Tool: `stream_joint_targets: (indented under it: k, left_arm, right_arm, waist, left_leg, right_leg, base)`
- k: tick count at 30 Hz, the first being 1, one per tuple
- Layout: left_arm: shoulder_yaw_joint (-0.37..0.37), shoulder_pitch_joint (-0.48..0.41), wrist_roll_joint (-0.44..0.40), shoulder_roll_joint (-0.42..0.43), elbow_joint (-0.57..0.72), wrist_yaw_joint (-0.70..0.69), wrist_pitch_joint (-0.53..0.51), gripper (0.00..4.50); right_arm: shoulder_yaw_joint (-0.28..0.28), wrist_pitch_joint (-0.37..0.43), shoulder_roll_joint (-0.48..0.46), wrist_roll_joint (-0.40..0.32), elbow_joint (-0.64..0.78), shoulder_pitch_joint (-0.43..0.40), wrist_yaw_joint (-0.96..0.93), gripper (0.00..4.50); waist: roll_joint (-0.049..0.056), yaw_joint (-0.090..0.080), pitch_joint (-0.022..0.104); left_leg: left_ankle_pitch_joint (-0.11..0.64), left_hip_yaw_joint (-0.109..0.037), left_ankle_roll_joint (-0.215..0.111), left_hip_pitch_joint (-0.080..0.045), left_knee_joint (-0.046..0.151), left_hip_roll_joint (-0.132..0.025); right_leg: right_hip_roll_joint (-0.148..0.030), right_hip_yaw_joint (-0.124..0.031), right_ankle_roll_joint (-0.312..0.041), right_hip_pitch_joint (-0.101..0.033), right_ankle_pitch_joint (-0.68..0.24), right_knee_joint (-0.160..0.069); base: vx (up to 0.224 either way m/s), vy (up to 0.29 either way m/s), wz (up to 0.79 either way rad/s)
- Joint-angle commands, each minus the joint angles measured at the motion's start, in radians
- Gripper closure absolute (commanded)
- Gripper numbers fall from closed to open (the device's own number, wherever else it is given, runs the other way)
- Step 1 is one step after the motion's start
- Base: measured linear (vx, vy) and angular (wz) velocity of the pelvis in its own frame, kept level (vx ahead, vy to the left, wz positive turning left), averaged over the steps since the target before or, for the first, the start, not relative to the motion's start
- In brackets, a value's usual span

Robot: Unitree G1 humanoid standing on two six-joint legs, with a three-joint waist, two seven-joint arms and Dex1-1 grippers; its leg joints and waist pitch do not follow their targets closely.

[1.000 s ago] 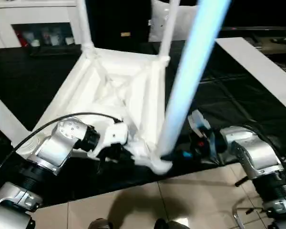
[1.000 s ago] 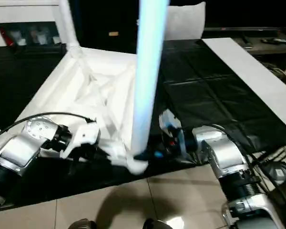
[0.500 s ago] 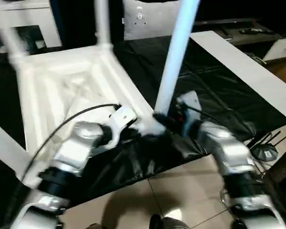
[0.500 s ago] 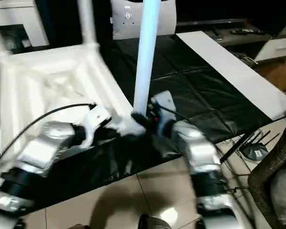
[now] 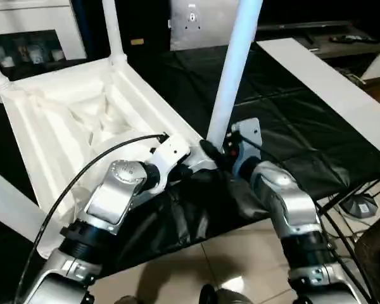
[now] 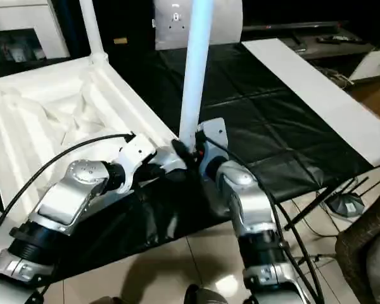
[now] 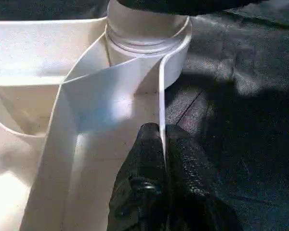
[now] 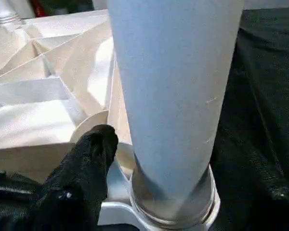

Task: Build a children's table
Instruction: Rotate leg to tighten

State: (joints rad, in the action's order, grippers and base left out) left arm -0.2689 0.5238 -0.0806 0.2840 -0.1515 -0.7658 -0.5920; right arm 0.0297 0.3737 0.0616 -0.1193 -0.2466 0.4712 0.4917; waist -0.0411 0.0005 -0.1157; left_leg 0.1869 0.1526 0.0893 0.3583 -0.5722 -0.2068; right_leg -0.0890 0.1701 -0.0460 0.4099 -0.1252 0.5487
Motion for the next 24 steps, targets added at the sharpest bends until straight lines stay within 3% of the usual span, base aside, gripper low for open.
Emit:
stream_joint_targets:
  k: [1,5,8,11,15,20,21,22,24]
  left_arm:
    - [-0.016,0.003,0.011,0.025,0.015,-0.045,0.059,4.5]
    - [-0.029,-0.003,0.023,0.06,0.006,-0.108,0.103,4.5]
    - [-0.066,-0.003,0.04,0.115,-0.039,-0.233,0.252,4.5]
    - [-0.084,-0.001,0.055,0.145,-0.049,-0.309,0.286,4.5]
    - [-0.121,0.004,0.064,0.202,-0.053,-0.427,0.351,4.5]
    - [-0.152,0.015,0.074,0.254,-0.08,-0.553,0.445,4.5]
    - [-0.154,0.017,0.079,0.257,-0.084,-0.57,0.456,4.5]
    - [-0.155,0.019,0.084,0.26,-0.089,-0.588,0.467,4.5]
    - [-0.157,0.023,0.091,0.265,-0.092,-0.612,0.48,4.5]
  right_arm:
    - [0.041,-0.011,0.037,-0.034,0.017,-0.027,0.118,0.95]
    - [0.052,-0.027,0.098,-0.057,0.036,-0.032,0.229,0.55]
    - [0.094,-0.089,0.205,-0.037,0.018,-0.024,0.375,0.3]
    - [0.108,-0.119,0.256,-0.042,0.002,-0.013,0.465,0.3]
    - [0.114,-0.14,0.313,-0.077,-0.017,0.004,0.603,0.3]
    - [0.167,-0.161,0.39,-0.111,-0.032,0.014,0.8,0.3]
    - [0.173,-0.162,0.395,-0.115,-0.037,0.017,0.823,0.3]
    - [0.178,-0.161,0.4,-0.12,-0.041,0.02,0.851,0.55]
    - [0.183,-0.156,0.406,-0.129,-0.044,0.024,0.889,0.55]
  waist:
    - [0.012,0.009,0.075]
    - [0.01,0.013,0.074]
    - [0.007,0.02,0.069]
    - [0.007,0.032,0.068]
    - [0.006,0.041,0.07]
    - [0.005,0.055,0.074]
    - [0.001,0.057,0.076]
    - [0.001,0.059,0.075]
    - [-0.002,0.06,0.075]
  left_leg:
    - [0.114,-0.002,-0.092,0.003,0.056,-0.028]
    - [0.124,0.001,-0.097,0.004,0.056,-0.027]
    - [0.163,0.004,-0.092,0.0,0.055,-0.023]
    - [0.183,0.006,-0.083,-0.006,0.056,-0.025]
    - [0.18,0.005,-0.084,-0.011,0.059,-0.031]
    - [0.152,0.011,-0.099,-0.012,0.058,-0.034]
    - [0.146,0.012,-0.102,-0.009,0.057,-0.034]
    - [0.143,0.012,-0.101,-0.007,0.057,-0.033]
    - [0.148,0.012,-0.096,-0.007,0.057,-0.034]
  right_leg:
    - [-0.067,-0.076,-0.137,-0.07,-0.273,-0.048]
    - [-0.068,-0.079,-0.145,-0.071,-0.289,-0.048]
    - [-0.067,-0.08,-0.117,-0.065,-0.372,-0.058]
    - [-0.07,-0.081,-0.097,-0.059,-0.44,-0.065]
    - [-0.067,-0.085,-0.122,-0.055,-0.403,-0.056]
    - [-0.067,-0.092,-0.155,-0.057,-0.34,-0.043]
    - [-0.067,-0.092,-0.161,-0.058,-0.329,-0.042]
    - [-0.068,-0.093,-0.164,-0.06,-0.33,-0.04]
    - [-0.07,-0.092,-0.158,-0.06,-0.353,-0.042]
  base:
    - [0.0,0.0,0.0]
    - [0.0,0.0,0.0]
    - [0.0,0.0,0.0]
    - [0.0,0.0,0.0]
    - [0.0,0.0,0.0]
    - [0.0,0.0,0.0]
    - [0.0,0.0,0.0]
    - [0.0,0.0,0.0]
    - [0.0,0.0,0.0]
